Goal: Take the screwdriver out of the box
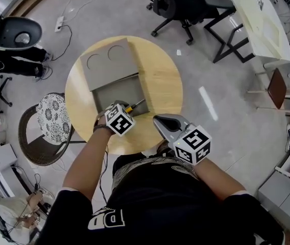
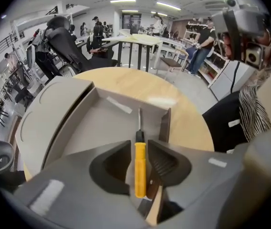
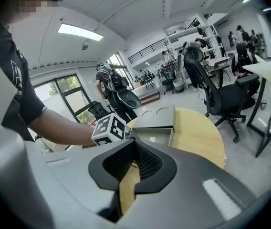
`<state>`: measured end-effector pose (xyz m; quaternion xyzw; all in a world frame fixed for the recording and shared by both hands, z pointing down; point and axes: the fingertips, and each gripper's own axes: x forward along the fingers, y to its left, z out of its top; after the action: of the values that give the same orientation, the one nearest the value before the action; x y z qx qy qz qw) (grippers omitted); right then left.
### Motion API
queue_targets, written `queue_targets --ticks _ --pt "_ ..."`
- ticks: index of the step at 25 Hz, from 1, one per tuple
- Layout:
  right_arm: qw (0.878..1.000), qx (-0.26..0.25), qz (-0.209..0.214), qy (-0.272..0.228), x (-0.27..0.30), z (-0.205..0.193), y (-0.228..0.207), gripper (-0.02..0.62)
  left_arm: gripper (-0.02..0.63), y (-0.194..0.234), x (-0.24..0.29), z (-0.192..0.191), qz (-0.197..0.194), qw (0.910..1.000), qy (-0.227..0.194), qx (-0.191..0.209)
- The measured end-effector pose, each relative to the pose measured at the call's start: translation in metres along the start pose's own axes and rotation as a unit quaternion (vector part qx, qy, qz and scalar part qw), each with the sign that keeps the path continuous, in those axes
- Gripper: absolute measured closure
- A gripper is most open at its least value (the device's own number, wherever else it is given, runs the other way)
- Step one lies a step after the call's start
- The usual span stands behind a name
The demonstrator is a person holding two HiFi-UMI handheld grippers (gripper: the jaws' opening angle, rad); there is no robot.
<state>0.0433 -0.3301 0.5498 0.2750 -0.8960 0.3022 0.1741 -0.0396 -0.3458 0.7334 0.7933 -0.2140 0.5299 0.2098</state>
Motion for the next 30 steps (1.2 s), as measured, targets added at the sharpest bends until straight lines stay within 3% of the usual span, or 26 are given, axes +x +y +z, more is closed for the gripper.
queue_targets --ticks 14,30 --pt "1.000 0.013 -0.013 -0.005 -0.009 -0.003 -0.010 0.595 0.434 0.005 0.022 -0.004 0.007 0.9993 0.036 0.007" --pt "1.000 0.013 -0.022 -0.010 -0.011 -0.002 -0.009 0.595 0.465 0.014 0.019 -0.004 0.020 0.9992 0.034 0.004"
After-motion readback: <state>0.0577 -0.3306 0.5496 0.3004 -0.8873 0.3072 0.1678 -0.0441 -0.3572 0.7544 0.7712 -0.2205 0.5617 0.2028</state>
